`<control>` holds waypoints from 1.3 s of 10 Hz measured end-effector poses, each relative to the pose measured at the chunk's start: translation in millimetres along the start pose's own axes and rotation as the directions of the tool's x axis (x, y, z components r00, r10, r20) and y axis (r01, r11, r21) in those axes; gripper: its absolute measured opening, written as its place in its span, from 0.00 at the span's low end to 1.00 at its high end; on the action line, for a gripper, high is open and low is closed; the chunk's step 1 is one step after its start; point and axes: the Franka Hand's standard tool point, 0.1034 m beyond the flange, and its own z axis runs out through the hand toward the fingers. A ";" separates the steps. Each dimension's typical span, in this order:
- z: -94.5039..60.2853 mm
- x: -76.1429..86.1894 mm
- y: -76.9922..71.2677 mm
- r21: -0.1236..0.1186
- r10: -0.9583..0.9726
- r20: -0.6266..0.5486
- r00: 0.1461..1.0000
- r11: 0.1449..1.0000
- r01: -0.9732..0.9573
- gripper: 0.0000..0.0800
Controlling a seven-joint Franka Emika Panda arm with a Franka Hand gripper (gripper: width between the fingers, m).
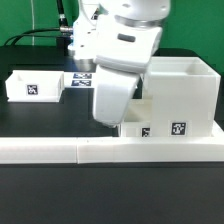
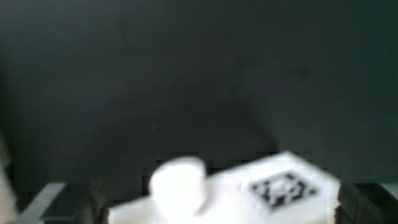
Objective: Assemble drawer
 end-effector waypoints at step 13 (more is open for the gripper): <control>13.9 0.2 -20.3 0.008 -0.037 -0.004 0.999 0.999 0.037 0.81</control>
Offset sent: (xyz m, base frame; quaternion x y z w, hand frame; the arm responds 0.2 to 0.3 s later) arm -0.0166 -0.0022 -0.0016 0.0263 0.0215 -0.0750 0.9966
